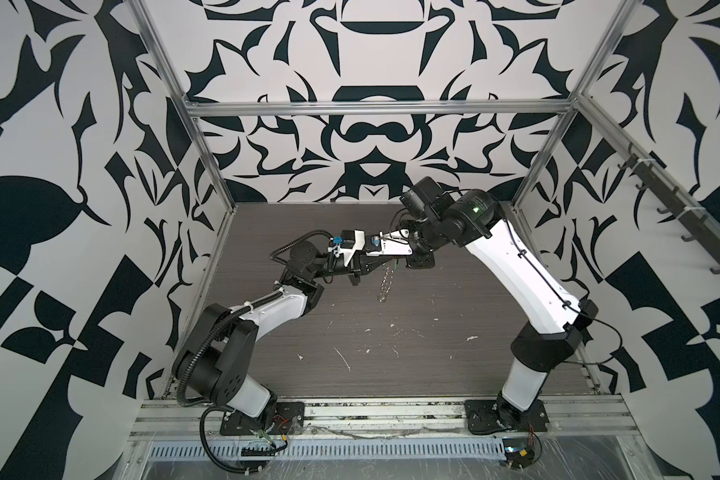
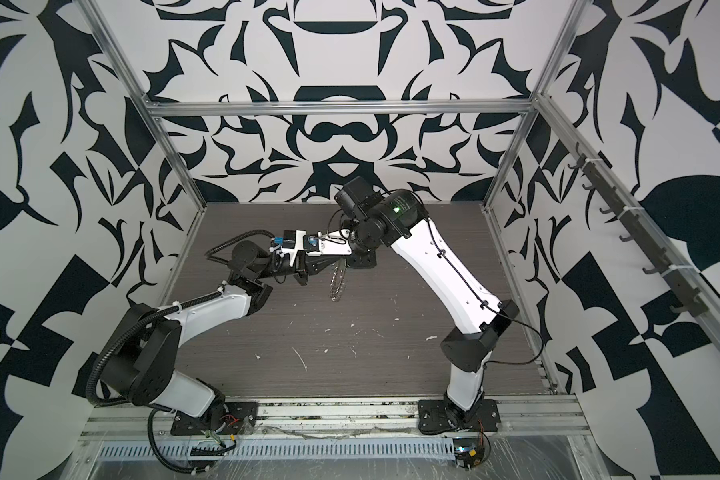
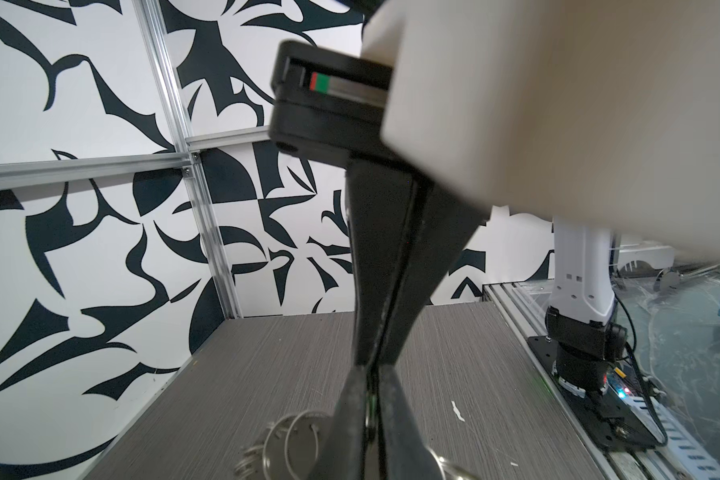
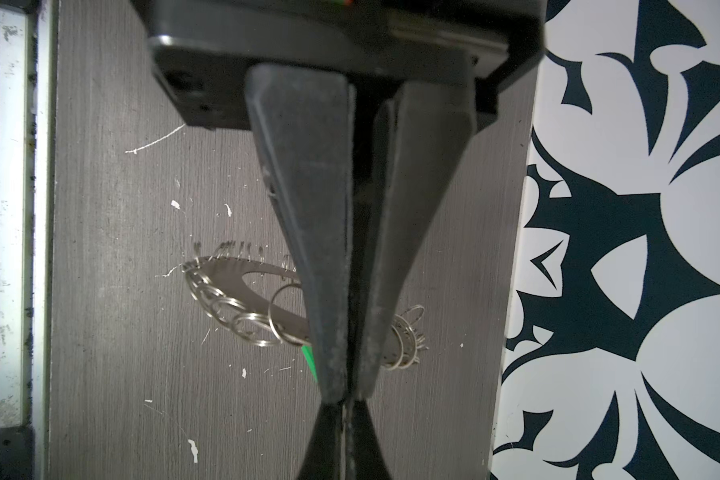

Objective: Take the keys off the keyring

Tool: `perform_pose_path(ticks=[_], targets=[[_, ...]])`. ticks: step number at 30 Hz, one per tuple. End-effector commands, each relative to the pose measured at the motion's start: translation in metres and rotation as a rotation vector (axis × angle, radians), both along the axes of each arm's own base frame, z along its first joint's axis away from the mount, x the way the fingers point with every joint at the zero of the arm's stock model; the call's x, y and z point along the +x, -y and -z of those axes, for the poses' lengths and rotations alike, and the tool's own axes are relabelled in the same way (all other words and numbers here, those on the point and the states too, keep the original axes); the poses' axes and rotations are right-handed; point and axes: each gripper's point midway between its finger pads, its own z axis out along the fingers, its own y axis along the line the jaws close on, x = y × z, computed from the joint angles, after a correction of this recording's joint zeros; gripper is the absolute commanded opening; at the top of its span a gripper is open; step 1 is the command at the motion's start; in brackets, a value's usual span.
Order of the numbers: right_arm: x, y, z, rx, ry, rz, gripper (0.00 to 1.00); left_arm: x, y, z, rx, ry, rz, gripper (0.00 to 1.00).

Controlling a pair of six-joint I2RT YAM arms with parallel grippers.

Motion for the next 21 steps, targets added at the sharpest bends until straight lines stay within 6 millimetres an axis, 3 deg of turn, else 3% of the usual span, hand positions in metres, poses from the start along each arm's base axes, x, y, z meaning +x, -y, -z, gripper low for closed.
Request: perform_pose_path(ticks=[1,9,11,16,21], targets=[[-0.010,-0.004,-0.027,0.086,0.035,-0.026,0.00,-0.003,-0.001,-0.009,-0.007,0.016,0.003,0.02],[-0.008,0.004,-0.018,0.048,0.046,-0.002,0.00,-0.005,-0.004,-0.017,-0.027,0.033,-0.012,0.00],[-0.008,0.009,-0.016,0.038,0.058,0.013,0.11,-0.005,-0.004,-0.019,-0.033,0.033,-0.011,0.00],[-0.013,0.014,-0.017,0.074,0.078,0.031,0.26,-0.004,-0.008,-0.024,-0.058,0.033,-0.012,0.00],[-0.012,0.019,-0.015,0.135,0.120,0.049,0.31,-0.004,-0.010,-0.027,-0.068,0.027,-0.015,0.00]])
